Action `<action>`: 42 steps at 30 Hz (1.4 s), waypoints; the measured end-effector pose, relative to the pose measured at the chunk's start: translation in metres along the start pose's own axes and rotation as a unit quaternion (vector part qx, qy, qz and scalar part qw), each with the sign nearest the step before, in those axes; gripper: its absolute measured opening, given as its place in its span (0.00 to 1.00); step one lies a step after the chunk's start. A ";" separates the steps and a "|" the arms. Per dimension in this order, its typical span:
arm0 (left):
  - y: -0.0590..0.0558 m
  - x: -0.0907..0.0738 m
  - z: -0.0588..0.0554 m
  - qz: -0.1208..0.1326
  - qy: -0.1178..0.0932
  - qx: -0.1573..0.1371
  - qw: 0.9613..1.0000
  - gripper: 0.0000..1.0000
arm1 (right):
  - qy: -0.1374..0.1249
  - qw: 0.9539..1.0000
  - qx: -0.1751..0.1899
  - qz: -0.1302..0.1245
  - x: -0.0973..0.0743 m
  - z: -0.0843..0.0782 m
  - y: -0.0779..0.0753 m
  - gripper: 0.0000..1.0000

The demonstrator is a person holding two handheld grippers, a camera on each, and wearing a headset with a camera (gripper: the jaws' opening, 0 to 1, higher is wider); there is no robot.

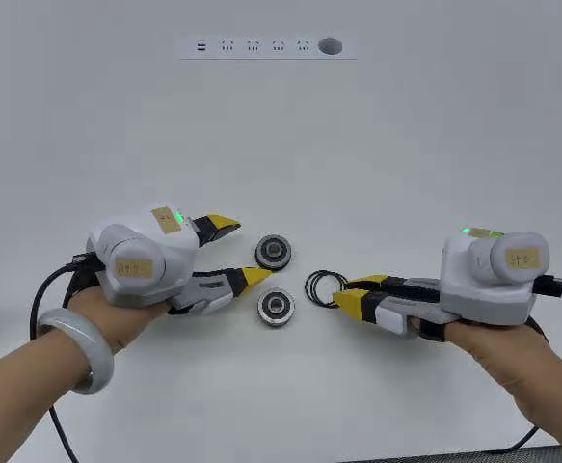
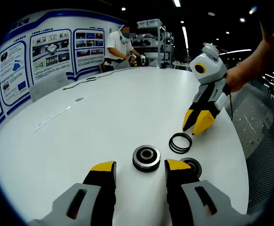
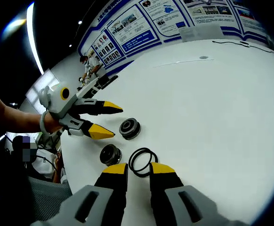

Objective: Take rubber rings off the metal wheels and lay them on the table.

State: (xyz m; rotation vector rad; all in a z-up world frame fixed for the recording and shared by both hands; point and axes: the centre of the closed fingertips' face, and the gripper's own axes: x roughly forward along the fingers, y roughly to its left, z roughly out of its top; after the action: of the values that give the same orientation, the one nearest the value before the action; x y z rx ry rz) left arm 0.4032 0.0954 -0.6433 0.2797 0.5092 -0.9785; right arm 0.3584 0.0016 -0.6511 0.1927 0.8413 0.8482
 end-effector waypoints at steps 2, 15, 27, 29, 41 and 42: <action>-0.001 0.001 0.001 -0.002 0.000 0.001 1.000 0.41 | -0.001 1.000 -0.014 -0.006 -0.001 0.001 -0.001 0.21; -0.010 0.015 0.015 -0.017 -0.004 0.019 1.000 0.26 | -0.011 0.996 -0.090 -0.024 0.002 0.012 -0.002 0.39; -0.012 0.024 0.010 -0.023 0.020 0.039 0.999 0.21 | -0.012 0.995 -0.096 -0.024 0.005 0.016 -0.002 0.40; -0.012 0.025 0.009 -0.022 0.025 0.042 0.999 0.19 | -0.012 0.995 -0.095 -0.024 0.005 0.016 -0.002 0.39; -0.010 0.025 0.006 -0.022 0.027 0.042 0.998 0.14 | -0.017 0.996 -0.083 -0.021 0.005 0.018 -0.003 0.38; -0.010 0.026 0.006 -0.021 0.027 0.042 0.999 0.14 | -0.021 0.997 -0.078 -0.020 0.006 0.020 -0.002 0.38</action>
State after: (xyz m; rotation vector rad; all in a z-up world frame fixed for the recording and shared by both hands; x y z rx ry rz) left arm 0.4079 0.0688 -0.6516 0.3721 0.5270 -1.0375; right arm 0.3766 0.0077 -0.6420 0.0571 0.7341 0.8653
